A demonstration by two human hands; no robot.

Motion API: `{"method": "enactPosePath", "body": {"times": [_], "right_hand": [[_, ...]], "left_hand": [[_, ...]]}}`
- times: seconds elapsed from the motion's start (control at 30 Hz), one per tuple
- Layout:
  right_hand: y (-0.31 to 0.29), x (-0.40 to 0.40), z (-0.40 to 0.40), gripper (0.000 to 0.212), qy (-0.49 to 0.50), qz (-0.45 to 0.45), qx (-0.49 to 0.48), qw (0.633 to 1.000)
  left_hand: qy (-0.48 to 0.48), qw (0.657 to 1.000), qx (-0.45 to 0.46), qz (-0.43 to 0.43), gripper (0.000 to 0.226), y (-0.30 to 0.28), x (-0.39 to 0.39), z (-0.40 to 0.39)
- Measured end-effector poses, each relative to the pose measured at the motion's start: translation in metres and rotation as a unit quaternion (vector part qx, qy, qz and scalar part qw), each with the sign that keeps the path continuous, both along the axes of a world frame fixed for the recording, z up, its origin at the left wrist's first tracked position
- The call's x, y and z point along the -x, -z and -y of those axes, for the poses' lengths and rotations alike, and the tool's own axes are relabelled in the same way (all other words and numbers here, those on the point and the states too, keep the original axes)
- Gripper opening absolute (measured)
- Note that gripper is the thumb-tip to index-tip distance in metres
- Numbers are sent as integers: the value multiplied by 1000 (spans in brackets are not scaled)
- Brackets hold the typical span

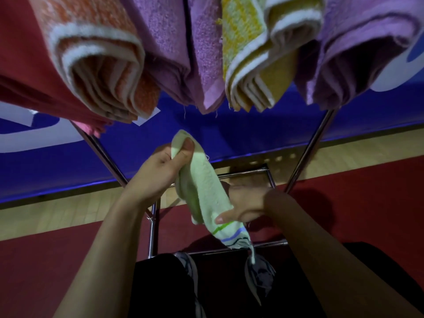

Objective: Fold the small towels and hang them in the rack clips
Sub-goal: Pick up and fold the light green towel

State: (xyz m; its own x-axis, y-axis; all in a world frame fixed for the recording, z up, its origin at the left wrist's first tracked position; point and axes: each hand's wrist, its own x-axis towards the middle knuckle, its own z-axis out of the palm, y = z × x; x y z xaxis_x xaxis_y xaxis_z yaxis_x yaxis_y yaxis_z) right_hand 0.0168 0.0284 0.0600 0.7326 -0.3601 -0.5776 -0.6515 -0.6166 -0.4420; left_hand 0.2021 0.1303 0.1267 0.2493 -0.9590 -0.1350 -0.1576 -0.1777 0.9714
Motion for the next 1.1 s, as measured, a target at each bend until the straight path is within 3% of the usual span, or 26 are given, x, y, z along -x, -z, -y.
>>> {"method": "enactPosePath", "body": {"times": [0.1,0.17,0.27,0.37,0.43,0.5,0.63,0.83,0.97,1.1], "right_hand": [[1,-4,1,54,6,-1,27,1000],[6,-6,2,61,11,12,20,1000],[10,-9,-4,67,13,24,27,999],[6,-9,-6,38,23,47,-10,999],[0,-6,-2,31,20,48,2,999],[-2,-4,1,36,7,42,41,998],[0,-2,5,30,35,98,76,992],[-15,-1,9,26,89,248,107,959],[-22,0,6,33,76,295,96,948],[-26,-2,3,15,89,338,85,933]], "left_hand": [[12,1000,26,-1,60,-2,-1,-2],[23,999,35,-11,62,-3,0,-2],[17,999,34,-1,74,0,-3,-2],[-17,999,2,31,97,3,-8,-2],[-39,999,-16,34,106,4,-11,-2],[-28,999,-14,26,97,5,-14,-2],[41,999,-29,-6,48,8,-10,0],[91,968,-146,184,46,18,-3,3],[157,955,-176,181,62,17,8,4],[179,957,-159,163,54,12,16,9]]}}
